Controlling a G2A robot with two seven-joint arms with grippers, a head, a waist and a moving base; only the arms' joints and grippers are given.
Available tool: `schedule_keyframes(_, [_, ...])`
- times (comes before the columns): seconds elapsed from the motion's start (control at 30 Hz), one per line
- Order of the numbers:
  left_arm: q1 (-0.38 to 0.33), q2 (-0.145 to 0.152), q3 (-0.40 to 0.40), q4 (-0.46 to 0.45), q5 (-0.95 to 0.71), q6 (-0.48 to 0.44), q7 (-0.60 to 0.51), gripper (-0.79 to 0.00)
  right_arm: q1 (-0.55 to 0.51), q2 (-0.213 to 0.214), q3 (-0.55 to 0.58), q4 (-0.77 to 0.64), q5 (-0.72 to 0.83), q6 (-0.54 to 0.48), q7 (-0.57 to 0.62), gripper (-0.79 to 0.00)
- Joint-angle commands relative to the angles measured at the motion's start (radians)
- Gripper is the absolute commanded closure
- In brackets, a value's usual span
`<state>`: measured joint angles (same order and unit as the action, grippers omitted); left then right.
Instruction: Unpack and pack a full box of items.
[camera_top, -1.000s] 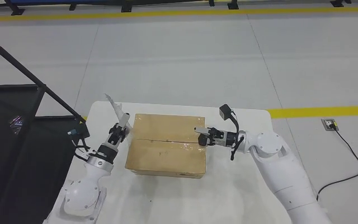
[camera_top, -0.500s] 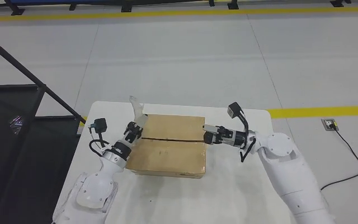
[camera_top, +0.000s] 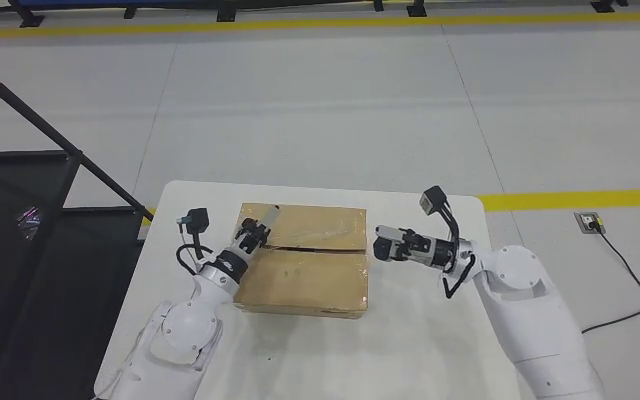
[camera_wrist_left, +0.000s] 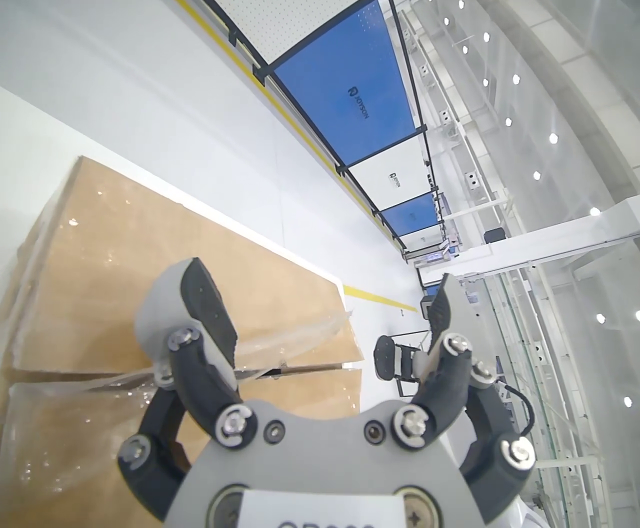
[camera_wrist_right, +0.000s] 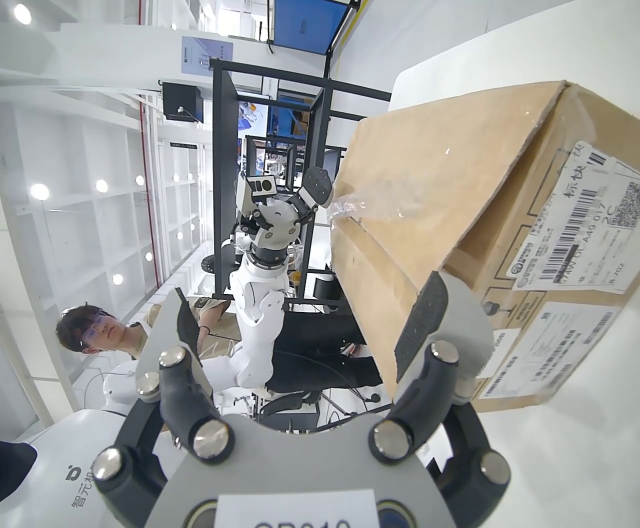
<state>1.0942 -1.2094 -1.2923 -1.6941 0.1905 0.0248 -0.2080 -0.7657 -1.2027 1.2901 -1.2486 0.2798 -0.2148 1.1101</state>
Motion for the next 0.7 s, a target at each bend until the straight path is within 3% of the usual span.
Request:
schedule_keyframes(0.0, [0.0, -0.001, 0.002, -0.003, 0.001, -0.003, 0.0, -0.785, -0.001, 0.002, 0.0, -0.003, -0.001, 0.001, -0.001, -0.785])
schedule_keyframes(0.2, [0.041, 0.0, -0.049, -0.081, -0.05, -0.022, 0.012, -0.785, 0.017, 0.005, -0.007, -0.047, -0.018, -0.028, -0.017, -0.785])
schedule_keyframes(0.43, [0.139, 0.01, -0.197, -0.193, -0.152, -0.036, 0.019, -0.785, 0.099, -0.001, -0.075, -0.09, -0.14, -0.008, -0.061, -0.785])
schedule_keyframes(0.57, [0.224, 0.017, -0.281, -0.217, -0.162, -0.059, 0.019, -0.785, 0.1, 0.011, -0.11, -0.146, -0.271, -0.091, 0.048, -0.785])
schedule_keyframes(0.67, [0.278, 0.02, -0.326, -0.215, -0.168, -0.073, 0.012, -0.785, 0.095, 0.017, -0.144, -0.172, -0.362, -0.088, 0.102, -0.785])
